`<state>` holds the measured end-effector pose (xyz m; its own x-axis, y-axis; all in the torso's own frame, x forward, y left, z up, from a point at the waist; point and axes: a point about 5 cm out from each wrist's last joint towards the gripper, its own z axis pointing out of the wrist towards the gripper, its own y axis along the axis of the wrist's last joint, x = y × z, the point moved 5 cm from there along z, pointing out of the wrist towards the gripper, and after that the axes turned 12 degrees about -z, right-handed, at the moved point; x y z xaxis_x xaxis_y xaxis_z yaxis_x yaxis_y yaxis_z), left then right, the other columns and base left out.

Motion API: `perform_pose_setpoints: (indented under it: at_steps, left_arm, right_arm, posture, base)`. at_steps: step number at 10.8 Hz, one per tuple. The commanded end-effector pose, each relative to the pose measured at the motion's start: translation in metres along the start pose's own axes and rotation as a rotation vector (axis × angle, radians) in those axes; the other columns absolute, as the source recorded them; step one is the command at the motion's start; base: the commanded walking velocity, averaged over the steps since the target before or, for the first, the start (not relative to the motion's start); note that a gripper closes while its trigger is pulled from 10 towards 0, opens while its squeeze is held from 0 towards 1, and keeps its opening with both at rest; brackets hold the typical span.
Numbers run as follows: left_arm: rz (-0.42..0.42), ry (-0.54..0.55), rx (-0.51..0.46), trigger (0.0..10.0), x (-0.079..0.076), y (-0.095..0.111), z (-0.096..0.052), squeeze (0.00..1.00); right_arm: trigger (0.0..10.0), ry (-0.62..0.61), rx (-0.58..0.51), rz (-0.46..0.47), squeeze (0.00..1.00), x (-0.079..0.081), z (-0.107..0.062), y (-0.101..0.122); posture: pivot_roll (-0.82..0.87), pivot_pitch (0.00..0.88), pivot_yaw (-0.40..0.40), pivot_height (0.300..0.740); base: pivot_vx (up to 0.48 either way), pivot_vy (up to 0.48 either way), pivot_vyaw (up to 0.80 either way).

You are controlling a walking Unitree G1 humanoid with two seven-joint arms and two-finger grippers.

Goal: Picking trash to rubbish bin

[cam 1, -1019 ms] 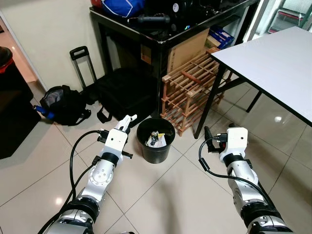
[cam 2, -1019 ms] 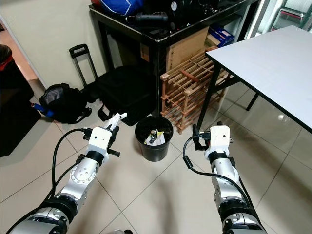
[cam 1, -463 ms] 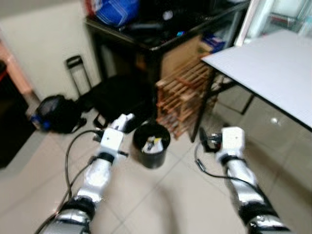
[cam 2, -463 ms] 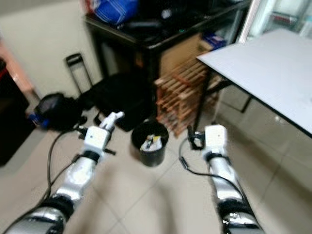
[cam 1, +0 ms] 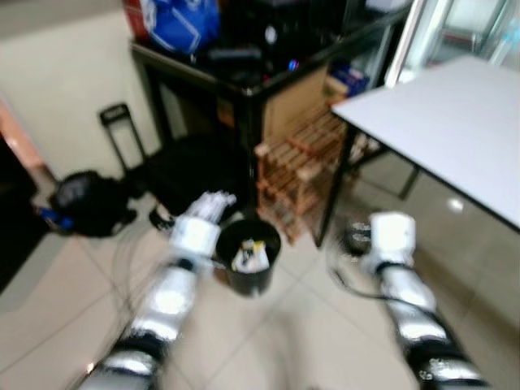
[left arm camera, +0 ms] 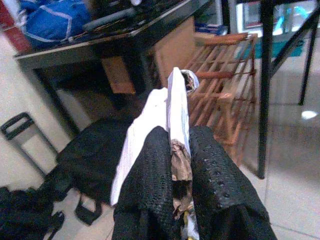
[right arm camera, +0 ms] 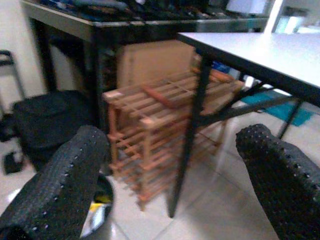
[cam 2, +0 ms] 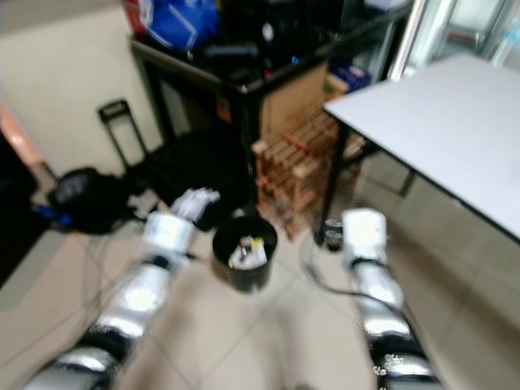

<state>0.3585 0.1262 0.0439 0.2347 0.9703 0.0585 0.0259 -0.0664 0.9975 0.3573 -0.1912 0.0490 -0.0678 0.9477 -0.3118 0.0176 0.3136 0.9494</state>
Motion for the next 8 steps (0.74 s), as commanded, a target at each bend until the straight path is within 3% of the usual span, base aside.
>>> perform_pose_setpoints:
  at_steps: [1, 8]
  left_arm:
    - [0.027, 0.037, -0.002, 10.0, 0.0181, 0.0031, -0.0008, 0.00]
    - [0.024, 0.036, -0.003, 10.0, 0.0173, 0.0023, -0.0016, 0.00]
  right_arm:
    - [10.0, 0.027, -0.018, 0.008, 0.00, 0.0105, 0.0043, 0.0068]
    - [10.0, 0.042, -0.011, 0.006, 0.00, 0.0147, 0.0029, 0.0047]
  posture:
    - [-0.03, 0.050, 0.022, 0.740]
    - [-0.03, 0.041, 0.023, 0.740]
  base:
    - [0.480, 0.000, 0.00]
    - [0.480, 0.000, 0.00]
